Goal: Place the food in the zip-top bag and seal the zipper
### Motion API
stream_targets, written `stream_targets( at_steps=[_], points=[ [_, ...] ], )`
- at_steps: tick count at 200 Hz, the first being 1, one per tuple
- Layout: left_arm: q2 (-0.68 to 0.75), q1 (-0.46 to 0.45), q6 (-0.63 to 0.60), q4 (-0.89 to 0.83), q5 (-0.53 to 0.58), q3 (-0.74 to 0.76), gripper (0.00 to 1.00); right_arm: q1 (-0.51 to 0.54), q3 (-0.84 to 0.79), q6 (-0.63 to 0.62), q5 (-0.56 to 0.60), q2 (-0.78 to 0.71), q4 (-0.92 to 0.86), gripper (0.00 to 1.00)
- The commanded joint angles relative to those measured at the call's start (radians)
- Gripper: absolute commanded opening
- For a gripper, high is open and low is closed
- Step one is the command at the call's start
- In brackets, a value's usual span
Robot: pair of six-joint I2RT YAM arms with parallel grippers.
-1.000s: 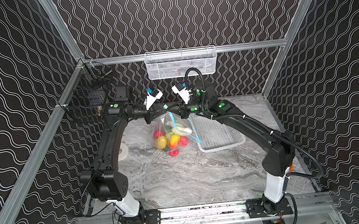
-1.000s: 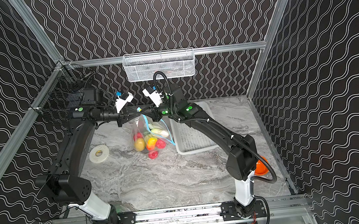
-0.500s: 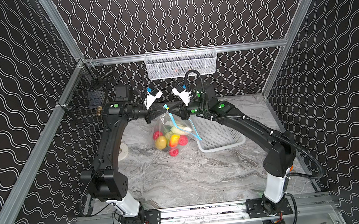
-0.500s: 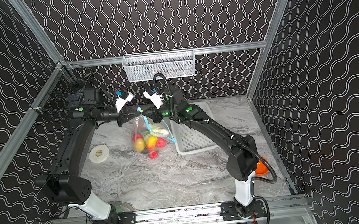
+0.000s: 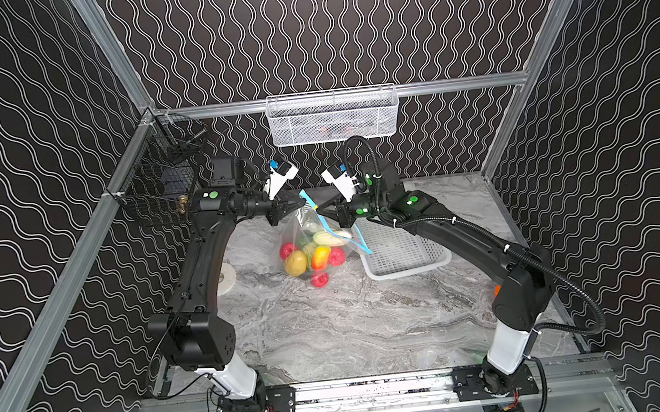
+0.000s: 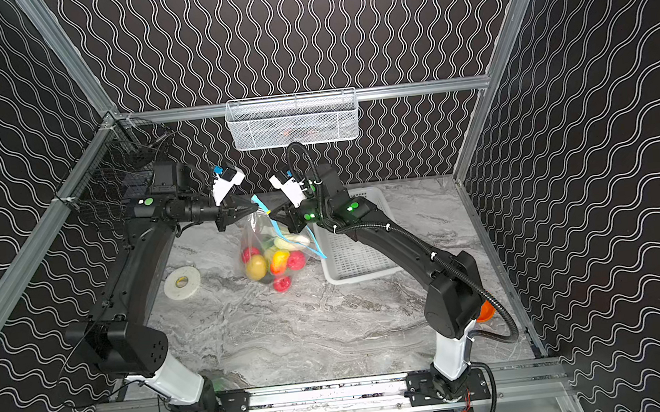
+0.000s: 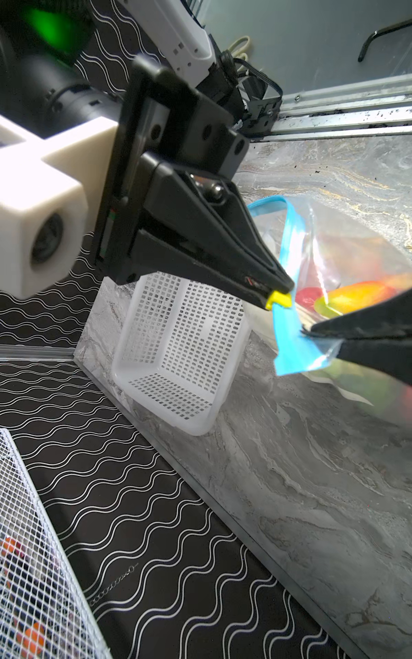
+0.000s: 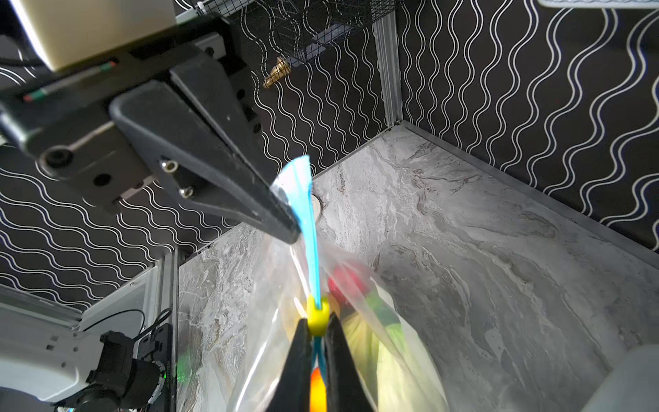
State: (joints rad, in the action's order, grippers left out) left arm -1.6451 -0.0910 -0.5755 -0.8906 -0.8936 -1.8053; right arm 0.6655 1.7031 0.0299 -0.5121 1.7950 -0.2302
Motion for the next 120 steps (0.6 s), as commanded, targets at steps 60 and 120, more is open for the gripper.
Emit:
stream_targets(
  at_steps=[60,120],
  points=[
    [0.013,0.004,0.085,0.129,0.100,0.016,0.00,-0.009,-0.048,-0.022,0.054,-0.052,-0.073,0.05],
    [-0.017,0.004,0.105,0.093,0.126,-0.045,0.00,-0.010,-0.079,-0.015,0.096,-0.092,-0.080,0.05]
  ],
)
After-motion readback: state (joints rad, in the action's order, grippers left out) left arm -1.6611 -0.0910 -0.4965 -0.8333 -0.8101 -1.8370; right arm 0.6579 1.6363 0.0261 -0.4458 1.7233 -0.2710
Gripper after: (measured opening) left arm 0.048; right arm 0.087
